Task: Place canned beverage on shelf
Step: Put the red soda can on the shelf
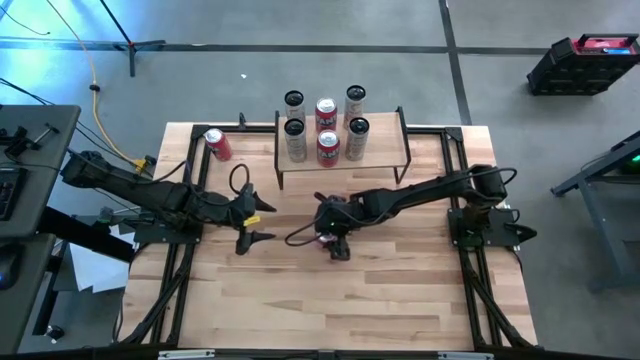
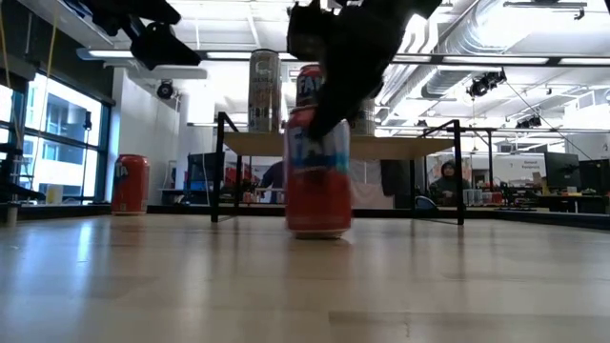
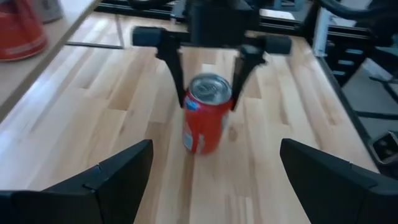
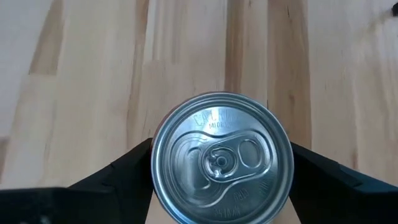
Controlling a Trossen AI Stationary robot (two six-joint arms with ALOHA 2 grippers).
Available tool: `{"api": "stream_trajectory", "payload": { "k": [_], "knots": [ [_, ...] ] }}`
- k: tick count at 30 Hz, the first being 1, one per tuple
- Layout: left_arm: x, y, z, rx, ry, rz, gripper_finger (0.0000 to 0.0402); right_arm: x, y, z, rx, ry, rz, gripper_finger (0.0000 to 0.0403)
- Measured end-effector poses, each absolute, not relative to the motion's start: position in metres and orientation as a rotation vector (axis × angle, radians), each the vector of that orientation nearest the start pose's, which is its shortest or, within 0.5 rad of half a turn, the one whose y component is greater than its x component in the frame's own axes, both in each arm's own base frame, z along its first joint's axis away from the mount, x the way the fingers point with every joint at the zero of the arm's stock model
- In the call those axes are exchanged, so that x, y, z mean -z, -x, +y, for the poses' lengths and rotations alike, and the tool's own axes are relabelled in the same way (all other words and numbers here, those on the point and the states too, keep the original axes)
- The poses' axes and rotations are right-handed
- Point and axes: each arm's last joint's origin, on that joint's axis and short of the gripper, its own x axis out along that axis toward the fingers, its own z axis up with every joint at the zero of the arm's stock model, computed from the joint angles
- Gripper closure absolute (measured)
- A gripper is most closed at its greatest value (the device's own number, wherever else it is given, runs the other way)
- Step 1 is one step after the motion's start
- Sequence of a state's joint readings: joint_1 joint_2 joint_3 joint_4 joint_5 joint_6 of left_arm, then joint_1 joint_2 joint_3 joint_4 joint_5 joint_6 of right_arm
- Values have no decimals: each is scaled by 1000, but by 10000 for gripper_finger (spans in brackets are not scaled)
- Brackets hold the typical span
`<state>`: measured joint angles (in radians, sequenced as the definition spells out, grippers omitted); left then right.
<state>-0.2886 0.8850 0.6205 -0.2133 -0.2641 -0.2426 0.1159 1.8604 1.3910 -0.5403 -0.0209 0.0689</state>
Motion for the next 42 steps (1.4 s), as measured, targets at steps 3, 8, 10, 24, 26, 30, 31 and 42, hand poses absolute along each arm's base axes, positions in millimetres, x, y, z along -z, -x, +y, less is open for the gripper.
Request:
{"api": "stream_trajectory", "payload": {
  "k": [3,8,10,24,26,30,31,42],
  "knots": [
    [-261,-182,-47,-5,109,447,57,-238,-385,47,-119,-1,1000,120],
    [-267,-175,-45,3,117,414,57,-288,-368,45,-137,18,934,117],
    [-269,-173,-44,6,114,404,57,-306,-357,44,-139,17,914,117],
    [-271,-168,-44,39,104,406,57,-415,-235,27,-85,-2,648,115],
    [-270,-168,-44,41,104,410,57,-421,-216,25,-62,-26,660,115],
    [-268,-165,-42,44,123,444,57,-423,-182,12,157,-67,729,115],
    [-268,-165,-42,65,133,450,57,-422,-176,9,221,-68,740,115],
    [-286,-165,-23,19,150,455,57,-423,-170,-49,464,87,795,115]
  ]
}}
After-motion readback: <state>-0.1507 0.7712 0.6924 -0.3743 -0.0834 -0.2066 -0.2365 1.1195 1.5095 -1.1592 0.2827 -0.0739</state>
